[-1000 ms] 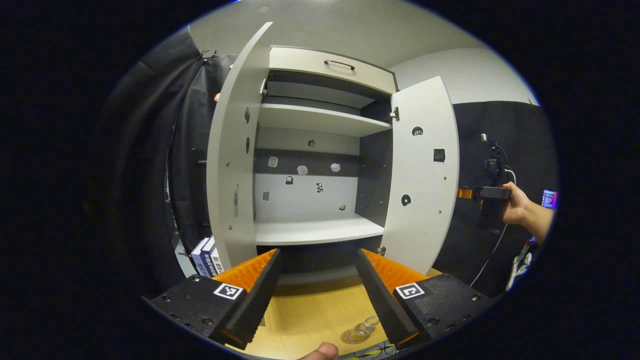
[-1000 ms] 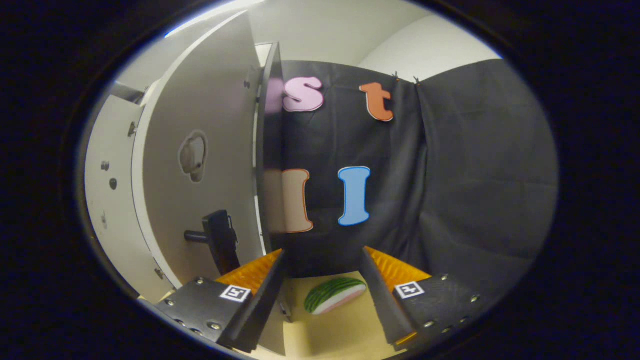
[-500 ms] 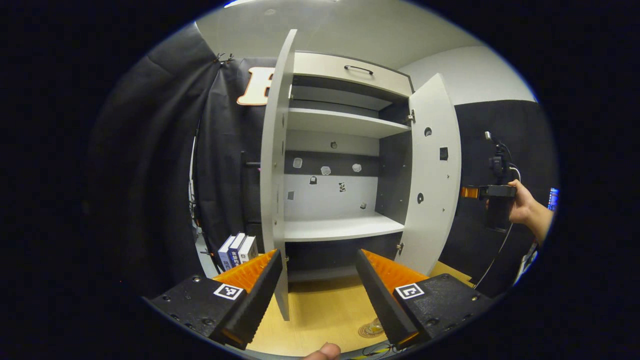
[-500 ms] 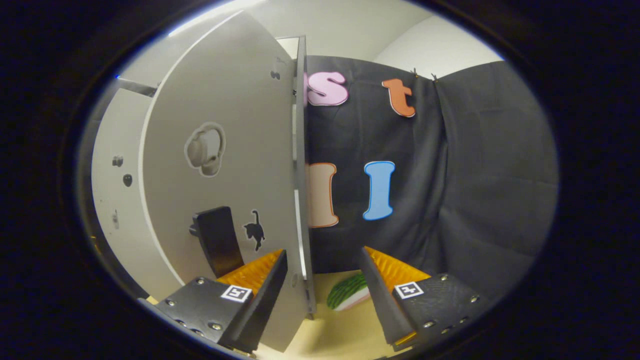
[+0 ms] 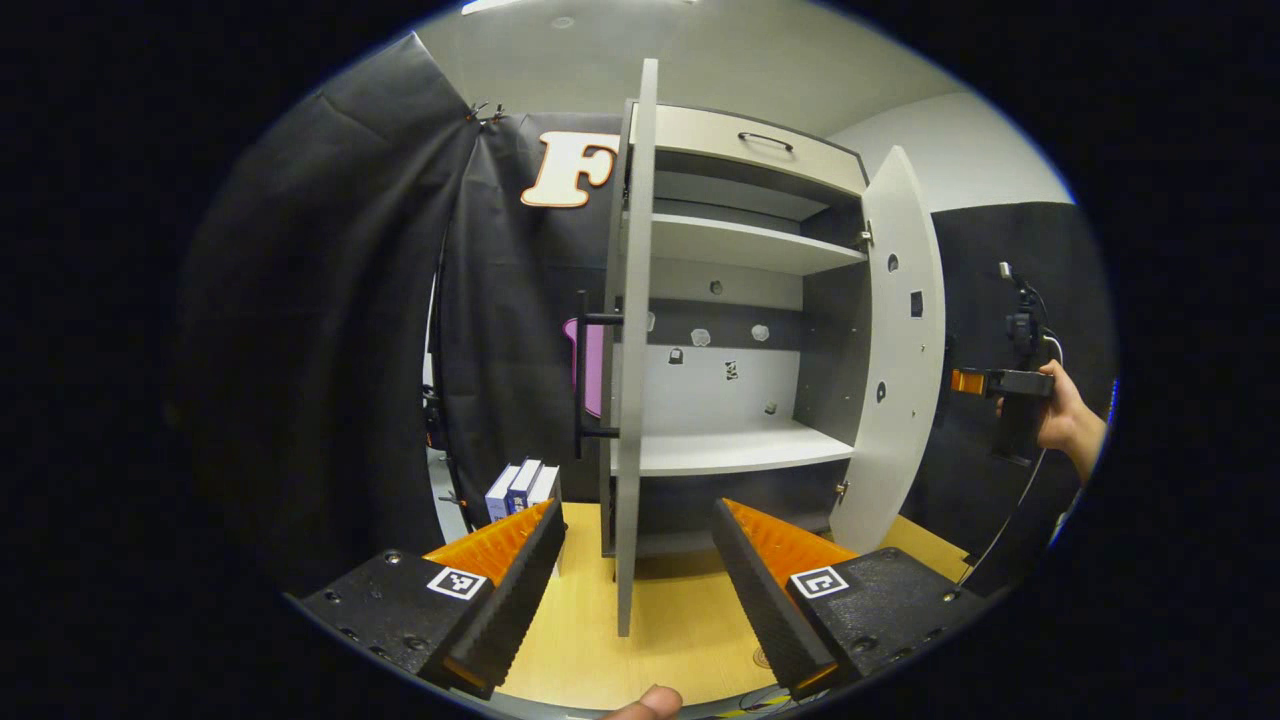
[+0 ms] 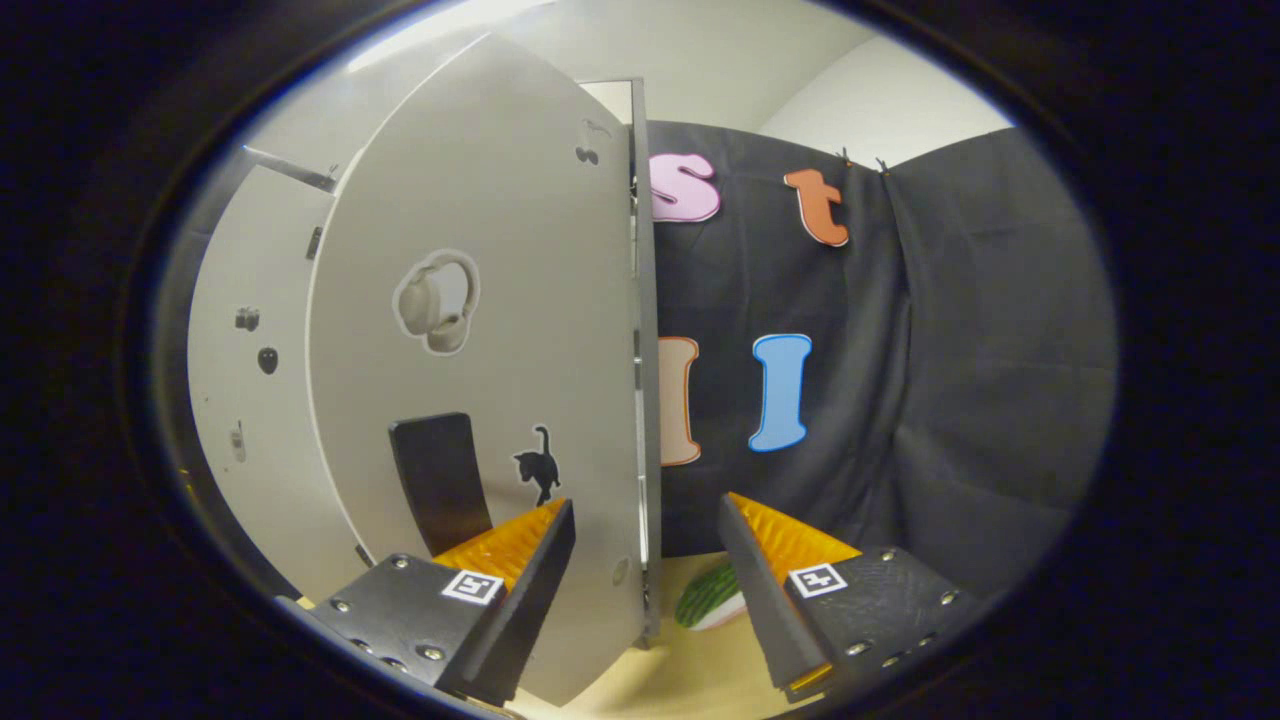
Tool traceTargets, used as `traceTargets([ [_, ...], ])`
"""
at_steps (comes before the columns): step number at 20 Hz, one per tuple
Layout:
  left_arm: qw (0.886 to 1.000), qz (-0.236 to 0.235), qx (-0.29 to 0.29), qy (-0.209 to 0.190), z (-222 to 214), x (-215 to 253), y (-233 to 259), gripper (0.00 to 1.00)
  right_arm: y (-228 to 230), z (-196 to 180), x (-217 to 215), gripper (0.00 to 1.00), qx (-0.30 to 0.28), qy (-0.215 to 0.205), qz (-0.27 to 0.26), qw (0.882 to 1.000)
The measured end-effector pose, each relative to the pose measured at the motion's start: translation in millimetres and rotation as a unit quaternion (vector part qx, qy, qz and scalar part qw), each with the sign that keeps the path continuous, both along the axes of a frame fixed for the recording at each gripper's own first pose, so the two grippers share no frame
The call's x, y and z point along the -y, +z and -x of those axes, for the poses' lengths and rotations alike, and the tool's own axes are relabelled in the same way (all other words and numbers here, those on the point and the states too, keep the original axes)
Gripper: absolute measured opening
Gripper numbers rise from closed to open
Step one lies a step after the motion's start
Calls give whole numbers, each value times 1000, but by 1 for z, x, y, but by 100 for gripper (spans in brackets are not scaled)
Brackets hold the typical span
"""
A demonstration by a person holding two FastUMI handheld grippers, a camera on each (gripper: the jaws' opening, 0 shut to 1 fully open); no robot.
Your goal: Grasp the bottle in the cabinet with the left hand and place it on the coaster, then close the right door with the right hand and the left door with the left hand.
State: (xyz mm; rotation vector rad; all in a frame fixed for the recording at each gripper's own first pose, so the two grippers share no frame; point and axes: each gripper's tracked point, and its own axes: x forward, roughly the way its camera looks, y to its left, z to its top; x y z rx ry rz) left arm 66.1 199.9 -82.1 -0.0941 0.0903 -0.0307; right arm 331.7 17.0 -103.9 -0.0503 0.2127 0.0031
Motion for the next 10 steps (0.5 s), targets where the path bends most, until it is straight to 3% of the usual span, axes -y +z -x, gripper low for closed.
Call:
traceTargets([
  [6,1000,-16,1,19,-21,-47,-7,95,-1,-6,-10,89,6,-9,-12,1000],
  [10,999,-7,-3,36,-40,-84,-12,94,2,-13,-27,85,12,-9,-19,1000],
])
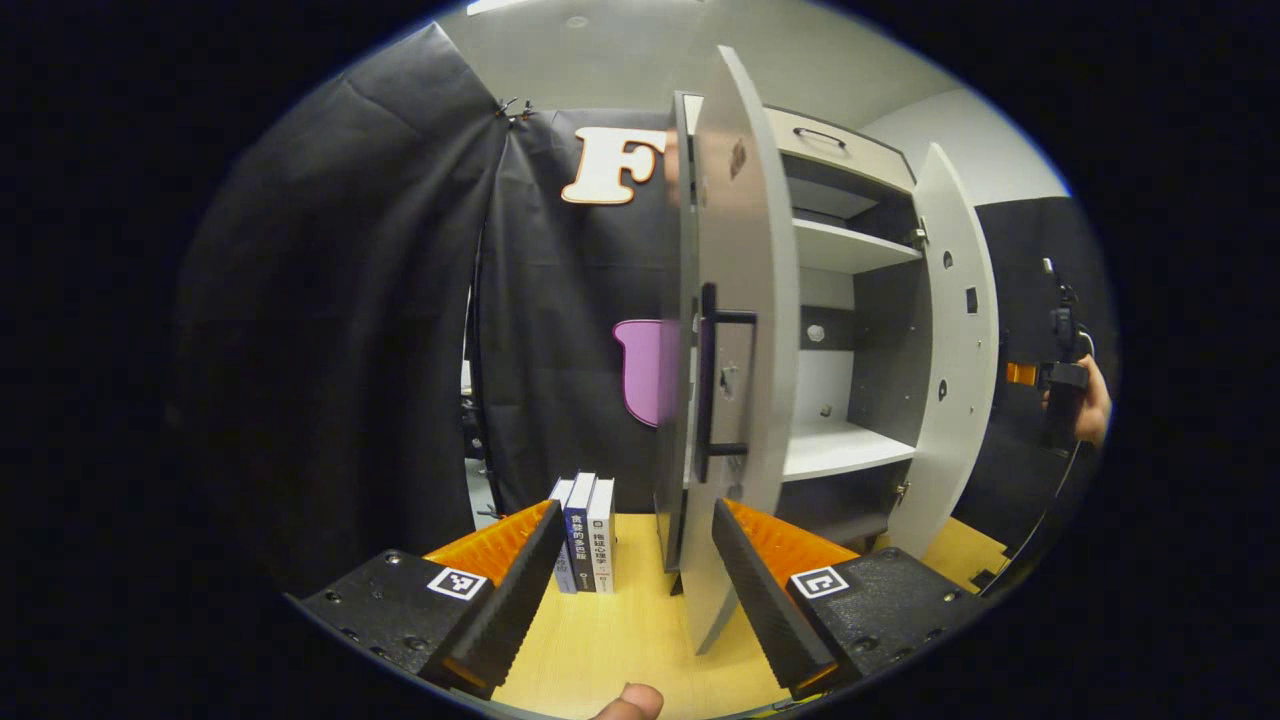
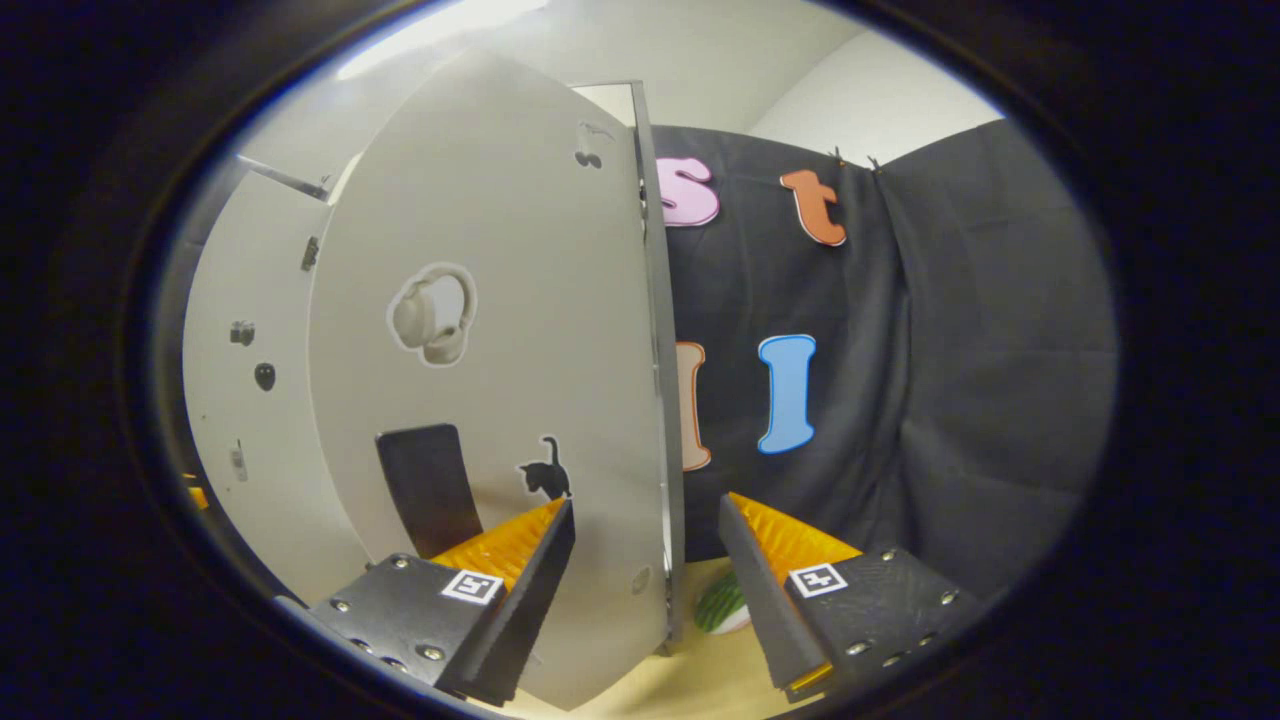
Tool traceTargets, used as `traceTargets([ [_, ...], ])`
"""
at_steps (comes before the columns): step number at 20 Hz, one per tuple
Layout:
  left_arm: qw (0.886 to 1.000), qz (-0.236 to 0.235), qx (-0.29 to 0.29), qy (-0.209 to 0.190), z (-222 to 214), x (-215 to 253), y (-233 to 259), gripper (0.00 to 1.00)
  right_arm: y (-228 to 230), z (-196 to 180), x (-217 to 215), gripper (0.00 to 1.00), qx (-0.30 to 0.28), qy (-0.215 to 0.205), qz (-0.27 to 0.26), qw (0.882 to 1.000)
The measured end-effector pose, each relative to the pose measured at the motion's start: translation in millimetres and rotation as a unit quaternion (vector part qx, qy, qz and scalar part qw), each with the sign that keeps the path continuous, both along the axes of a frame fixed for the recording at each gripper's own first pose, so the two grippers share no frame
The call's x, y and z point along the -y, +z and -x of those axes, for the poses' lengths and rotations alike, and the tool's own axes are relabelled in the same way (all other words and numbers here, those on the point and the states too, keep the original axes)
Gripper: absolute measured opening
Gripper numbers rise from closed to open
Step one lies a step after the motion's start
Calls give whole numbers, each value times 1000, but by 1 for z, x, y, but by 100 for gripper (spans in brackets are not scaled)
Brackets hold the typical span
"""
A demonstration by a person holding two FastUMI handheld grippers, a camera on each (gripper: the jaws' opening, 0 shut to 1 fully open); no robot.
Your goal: Grasp the bottle in the cabinet with the left hand and place it on the coaster, then close the right door with the right hand and the left door with the left hand.
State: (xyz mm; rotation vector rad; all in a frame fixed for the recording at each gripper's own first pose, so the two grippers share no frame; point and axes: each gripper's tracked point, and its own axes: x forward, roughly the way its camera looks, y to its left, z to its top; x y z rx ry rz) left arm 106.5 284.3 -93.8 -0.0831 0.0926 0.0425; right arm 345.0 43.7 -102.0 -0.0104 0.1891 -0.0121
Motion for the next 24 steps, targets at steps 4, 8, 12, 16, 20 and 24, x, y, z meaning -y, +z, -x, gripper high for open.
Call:
traceTargets([
  [4,1000,6,0,19,-19,-29,-2,95,-3,-4,-44,89,6,37,-26,999],
  [8,1000,2,1,26,-39,-50,-4,95,0,5,-50,92,3,34,0,999],
  [12,999,2,9,35,-50,-56,7,95,5,55,-51,92,-6,36,1,999],
  [16,999,-14,16,45,-62,-53,28,95,25,146,-42,92,-12,40,-7,999],
  [20,997,-8,-1,78,-69,-50,26,95,44,252,-46,91,-5,29,-25,999],
  [24,999,-20,1,45,-70,-15,40,91,58,341,-53,91,19,18,-31,999],
])
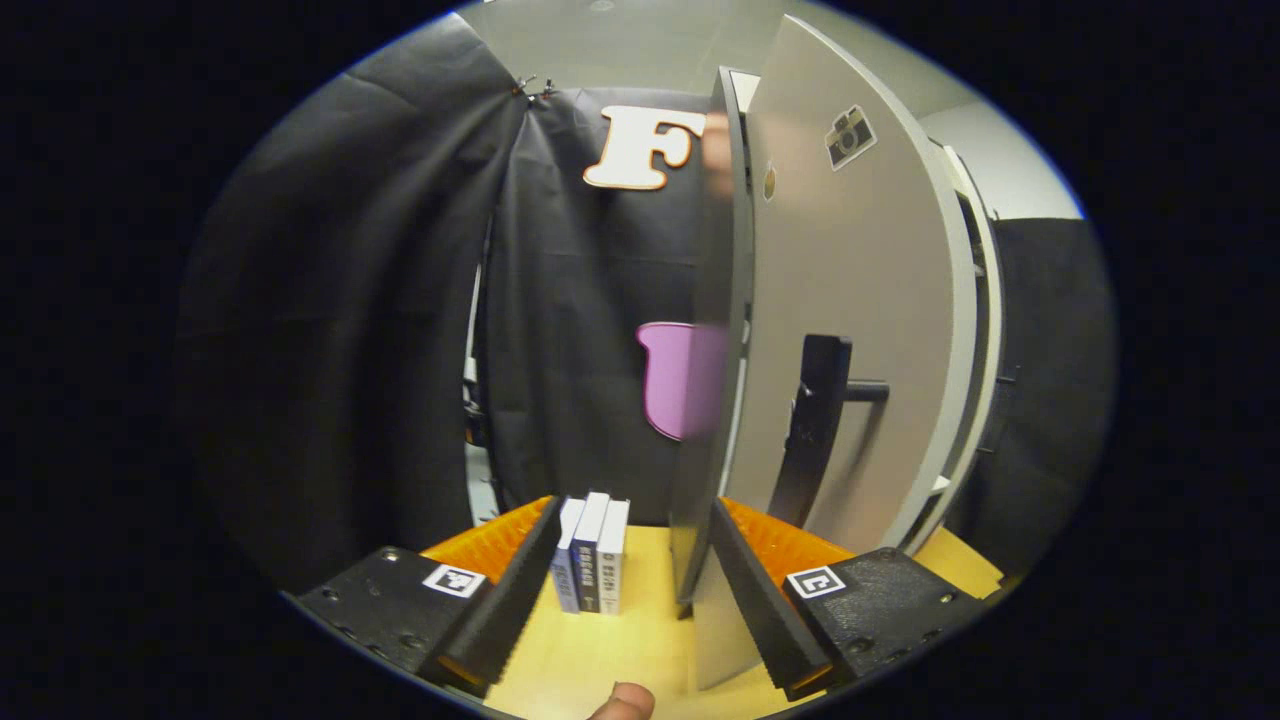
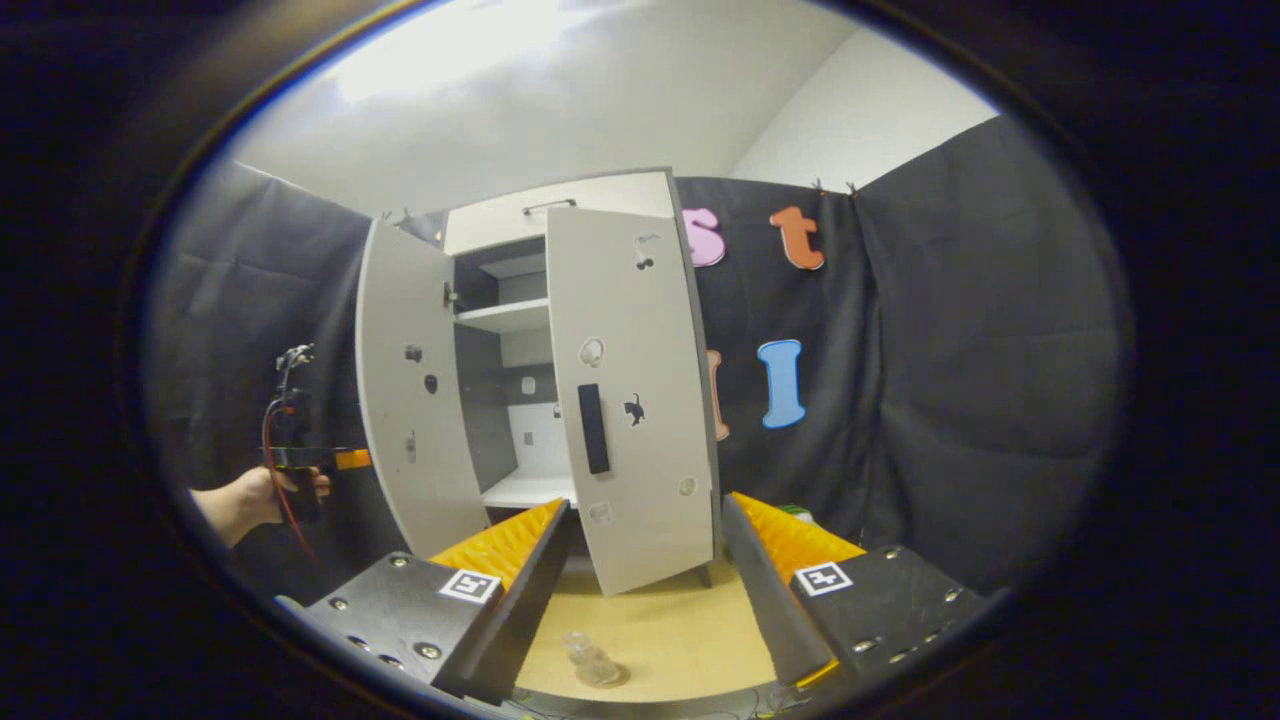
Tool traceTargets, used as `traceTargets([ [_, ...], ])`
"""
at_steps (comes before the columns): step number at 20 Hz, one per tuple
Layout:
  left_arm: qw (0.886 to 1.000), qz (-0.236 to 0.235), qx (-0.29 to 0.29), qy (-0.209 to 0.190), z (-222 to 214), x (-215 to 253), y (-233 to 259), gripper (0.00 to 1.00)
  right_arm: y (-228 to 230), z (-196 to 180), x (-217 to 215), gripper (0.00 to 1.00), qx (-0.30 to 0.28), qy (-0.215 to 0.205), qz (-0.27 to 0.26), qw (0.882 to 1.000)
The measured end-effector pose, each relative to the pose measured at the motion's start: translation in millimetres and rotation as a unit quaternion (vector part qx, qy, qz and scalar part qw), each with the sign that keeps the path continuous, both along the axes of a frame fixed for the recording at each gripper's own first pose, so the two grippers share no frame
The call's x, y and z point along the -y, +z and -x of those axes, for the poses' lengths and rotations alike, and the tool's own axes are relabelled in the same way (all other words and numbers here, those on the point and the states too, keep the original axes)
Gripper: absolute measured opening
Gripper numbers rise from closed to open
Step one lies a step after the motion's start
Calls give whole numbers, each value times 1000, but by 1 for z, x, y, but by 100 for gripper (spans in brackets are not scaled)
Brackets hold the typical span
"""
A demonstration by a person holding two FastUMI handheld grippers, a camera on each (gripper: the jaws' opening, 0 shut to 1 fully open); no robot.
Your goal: Grasp the bottle in the cabinet with the left hand and place it on the coaster, then close the right door with the right hand and the left door with the left hand.
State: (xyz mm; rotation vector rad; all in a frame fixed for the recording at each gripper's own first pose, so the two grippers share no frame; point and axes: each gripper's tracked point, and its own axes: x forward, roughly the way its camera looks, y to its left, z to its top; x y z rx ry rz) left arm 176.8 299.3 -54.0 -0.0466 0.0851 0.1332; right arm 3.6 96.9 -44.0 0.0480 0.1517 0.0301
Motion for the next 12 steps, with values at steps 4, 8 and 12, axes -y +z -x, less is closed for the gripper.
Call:
traceTargets([
  [4,1000,-10,-1,25,-1,1,1,91,7,64,3,92,7,-10,-20,1000],
  [8,999,4,0,46,1,3,1,91,10,95,23,92,14,-31,-18,999],
  [12,999,8,-4,54,2,2,0,91,6,99,37,87,28,-43,-15,999],
])
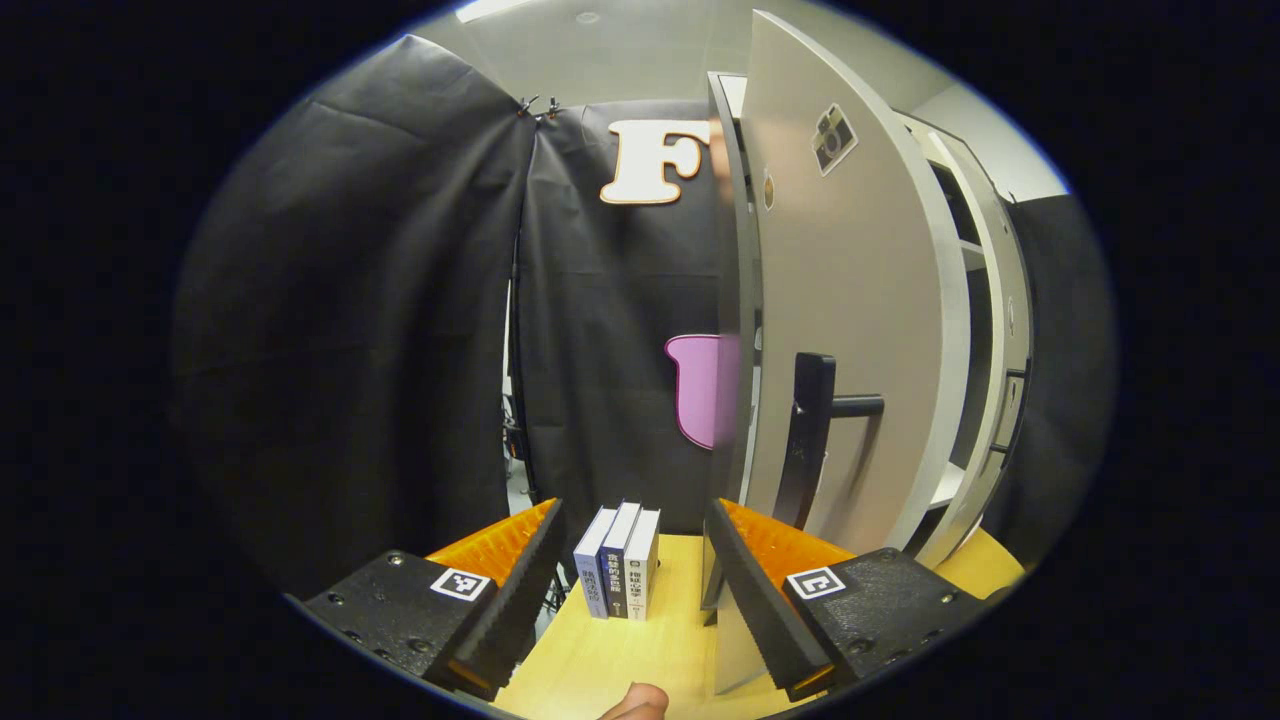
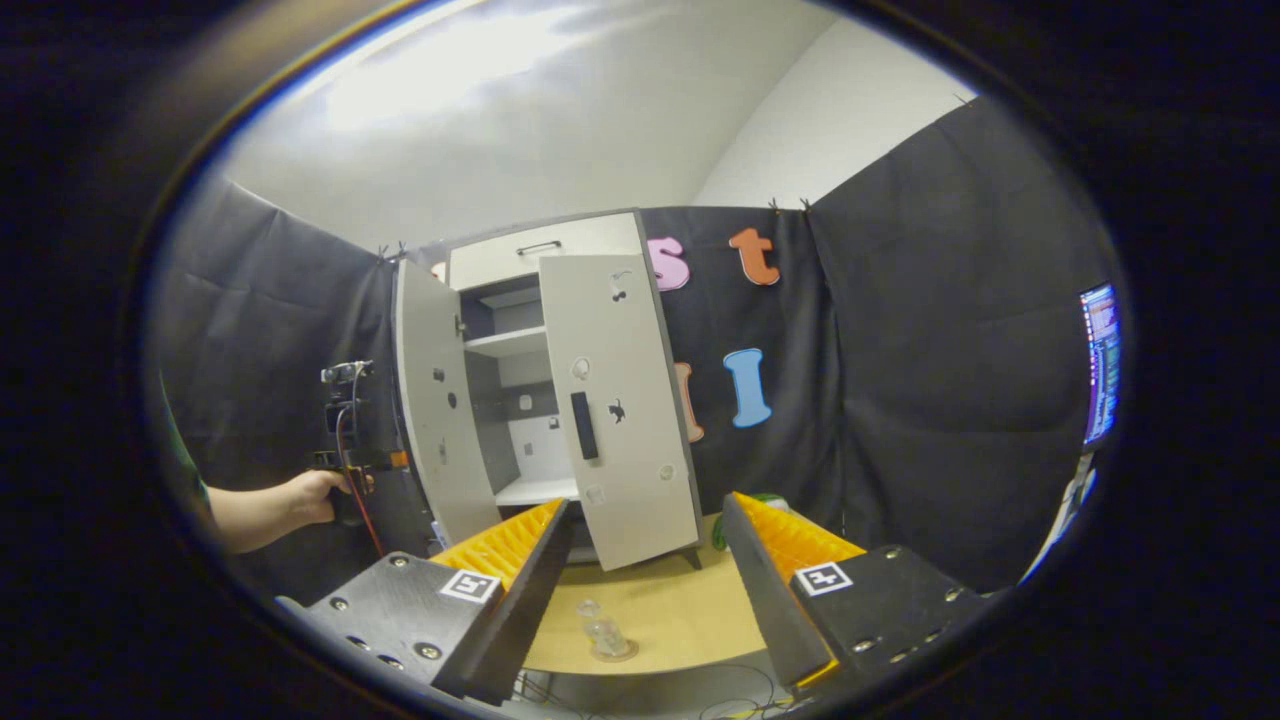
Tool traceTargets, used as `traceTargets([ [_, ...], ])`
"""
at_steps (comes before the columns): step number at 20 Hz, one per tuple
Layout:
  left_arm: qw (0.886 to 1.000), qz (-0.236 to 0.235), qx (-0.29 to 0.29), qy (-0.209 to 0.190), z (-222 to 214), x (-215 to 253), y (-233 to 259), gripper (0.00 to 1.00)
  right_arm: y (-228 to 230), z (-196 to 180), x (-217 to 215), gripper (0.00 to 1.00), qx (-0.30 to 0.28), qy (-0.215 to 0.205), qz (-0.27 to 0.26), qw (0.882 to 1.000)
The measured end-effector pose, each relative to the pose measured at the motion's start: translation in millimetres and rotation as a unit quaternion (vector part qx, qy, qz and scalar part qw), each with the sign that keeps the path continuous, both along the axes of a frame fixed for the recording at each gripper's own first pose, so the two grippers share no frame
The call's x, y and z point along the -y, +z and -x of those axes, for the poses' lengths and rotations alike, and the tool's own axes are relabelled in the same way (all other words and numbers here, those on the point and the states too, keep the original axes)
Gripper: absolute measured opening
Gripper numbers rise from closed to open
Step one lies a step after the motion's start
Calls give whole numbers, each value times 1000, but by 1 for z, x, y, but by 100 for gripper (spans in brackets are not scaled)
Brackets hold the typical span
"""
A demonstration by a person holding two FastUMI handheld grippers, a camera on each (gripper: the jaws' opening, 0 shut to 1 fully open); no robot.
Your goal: Grasp the bottle in the cabinet with the left hand and place it on the coaster, then close the right door with the right hand and the left door with the left hand.
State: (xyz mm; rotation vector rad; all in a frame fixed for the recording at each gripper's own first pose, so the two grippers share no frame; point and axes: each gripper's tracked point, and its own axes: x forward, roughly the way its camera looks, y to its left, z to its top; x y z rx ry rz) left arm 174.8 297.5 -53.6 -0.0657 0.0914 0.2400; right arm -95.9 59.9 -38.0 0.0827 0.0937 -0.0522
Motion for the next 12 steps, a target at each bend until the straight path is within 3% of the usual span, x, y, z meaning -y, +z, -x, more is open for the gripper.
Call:
traceTargets([
  [1,1000,0,4,0,-1,1,0,92,-2,-2,4,92,3,-3,6,1000],
  [3,1000,-12,10,1,0,-1,2,93,-2,-8,0,92,13,5,7,1000],
  [5,1000,-10,17,-12,-3,5,4,91,-1,-20,-5,87,23,17,8,1000],
  [11,997,5,13,-73,-10,55,6,93,-12,-59,-19,96,22,40,15,999],
  [12,997,9,11,-74,-12,58,3,91,-14,-63,-19,92,18,38,21,999],
])
